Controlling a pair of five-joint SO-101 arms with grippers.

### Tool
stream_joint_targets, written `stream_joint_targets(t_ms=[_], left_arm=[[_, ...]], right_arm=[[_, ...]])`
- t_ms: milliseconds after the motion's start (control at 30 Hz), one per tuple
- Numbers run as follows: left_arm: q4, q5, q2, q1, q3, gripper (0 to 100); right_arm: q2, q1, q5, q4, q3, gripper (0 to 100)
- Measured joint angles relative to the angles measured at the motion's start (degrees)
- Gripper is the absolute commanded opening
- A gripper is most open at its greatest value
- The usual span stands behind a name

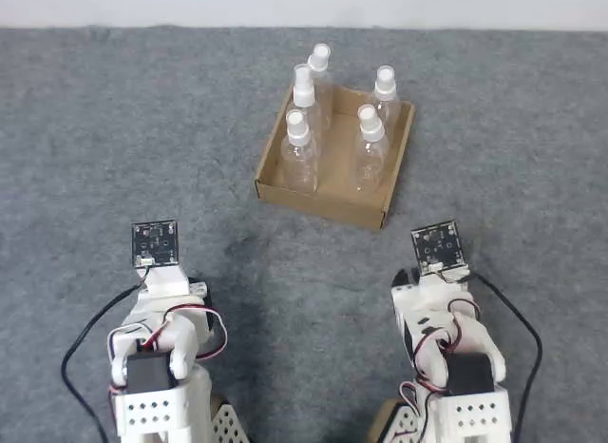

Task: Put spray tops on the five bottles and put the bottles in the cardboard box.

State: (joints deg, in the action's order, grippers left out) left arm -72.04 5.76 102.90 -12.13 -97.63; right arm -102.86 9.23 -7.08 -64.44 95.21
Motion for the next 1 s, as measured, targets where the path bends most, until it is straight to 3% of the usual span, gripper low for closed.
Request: stream_joint_targets(t_ms=[333, 1000], left_arm=[[0.0, 0.0, 0.0, 0.0, 0.0, 1], [0.0, 0.0, 0.0, 0.0, 0.0, 1]], right_arm=[[0.0, 0.0, 0.0, -8.35, 0.0, 1.0], [-0.09, 0.0, -0.09, -10.29, 0.0, 0.7]])
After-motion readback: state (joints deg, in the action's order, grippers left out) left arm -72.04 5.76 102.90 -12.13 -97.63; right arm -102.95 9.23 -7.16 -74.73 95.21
